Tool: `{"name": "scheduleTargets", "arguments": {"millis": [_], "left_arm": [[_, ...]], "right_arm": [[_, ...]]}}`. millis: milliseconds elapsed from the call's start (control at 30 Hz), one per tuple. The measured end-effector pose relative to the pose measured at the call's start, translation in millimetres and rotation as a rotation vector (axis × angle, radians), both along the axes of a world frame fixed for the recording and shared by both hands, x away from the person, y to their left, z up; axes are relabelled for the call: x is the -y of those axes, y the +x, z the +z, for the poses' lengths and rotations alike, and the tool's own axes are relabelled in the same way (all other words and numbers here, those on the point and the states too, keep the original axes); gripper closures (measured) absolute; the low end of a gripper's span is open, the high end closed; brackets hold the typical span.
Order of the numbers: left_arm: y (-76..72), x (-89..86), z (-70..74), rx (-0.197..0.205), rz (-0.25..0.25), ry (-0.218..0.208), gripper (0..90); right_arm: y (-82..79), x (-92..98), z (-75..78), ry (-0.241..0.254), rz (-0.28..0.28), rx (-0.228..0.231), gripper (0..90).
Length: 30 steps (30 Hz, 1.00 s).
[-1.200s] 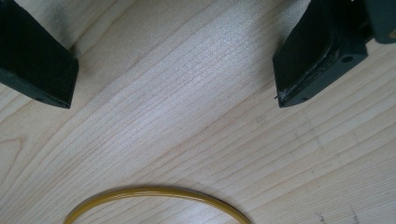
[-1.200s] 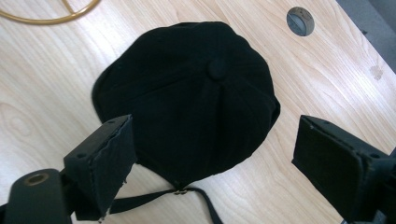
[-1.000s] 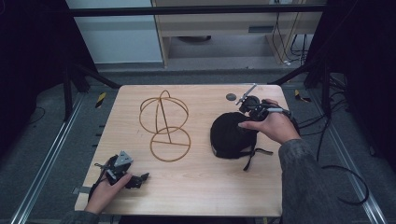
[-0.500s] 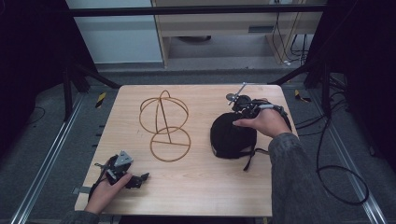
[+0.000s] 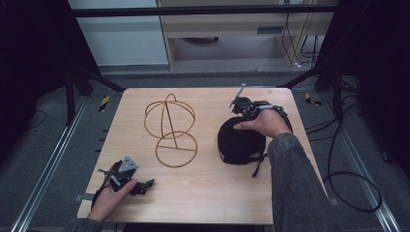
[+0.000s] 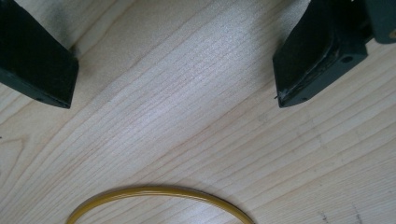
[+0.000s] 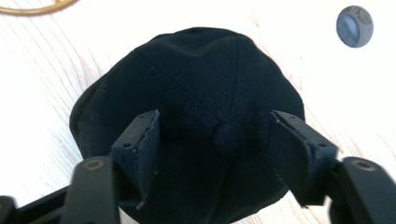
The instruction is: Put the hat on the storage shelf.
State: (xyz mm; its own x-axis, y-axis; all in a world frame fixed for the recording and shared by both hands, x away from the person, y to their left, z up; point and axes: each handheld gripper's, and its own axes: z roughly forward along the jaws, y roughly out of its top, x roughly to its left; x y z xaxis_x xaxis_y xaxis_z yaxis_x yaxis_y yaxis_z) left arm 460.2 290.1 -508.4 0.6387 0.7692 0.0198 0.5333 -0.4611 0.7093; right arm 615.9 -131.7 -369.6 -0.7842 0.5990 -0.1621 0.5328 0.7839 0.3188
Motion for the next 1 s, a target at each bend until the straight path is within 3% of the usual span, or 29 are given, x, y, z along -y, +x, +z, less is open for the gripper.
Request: {"name": "scheduleTargets", "arguments": {"millis": [133,233,433,667,1000], "left_arm": [[-0.2,0.0,0.0,0.0,-0.002,0.0,0.0],[-0.2,0.0,0.0,0.0,-0.002,0.0,0.0],[-0.2,0.0,0.0,0.0,-0.002,0.0,0.0],[-0.2,0.0,0.0,0.0,-0.002,0.0,0.0],[-0.2,0.2,0.0,0.0,-0.001,0.0,0.0]], "right_arm": [[3.9,-0.2,-5.0,-0.008,-0.002,-0.018,42.3],[4.7,-0.6,-7.9,-0.026,0.008,-0.031,55.1],[3.2,-1.9,-9.9,-0.051,0.025,-0.036,69.9],[-4.2,-1.5,-1.6,-0.044,0.04,-0.017,71.7],[-26.2,2.3,29.3,0.032,0.068,0.055,71.9]]}}
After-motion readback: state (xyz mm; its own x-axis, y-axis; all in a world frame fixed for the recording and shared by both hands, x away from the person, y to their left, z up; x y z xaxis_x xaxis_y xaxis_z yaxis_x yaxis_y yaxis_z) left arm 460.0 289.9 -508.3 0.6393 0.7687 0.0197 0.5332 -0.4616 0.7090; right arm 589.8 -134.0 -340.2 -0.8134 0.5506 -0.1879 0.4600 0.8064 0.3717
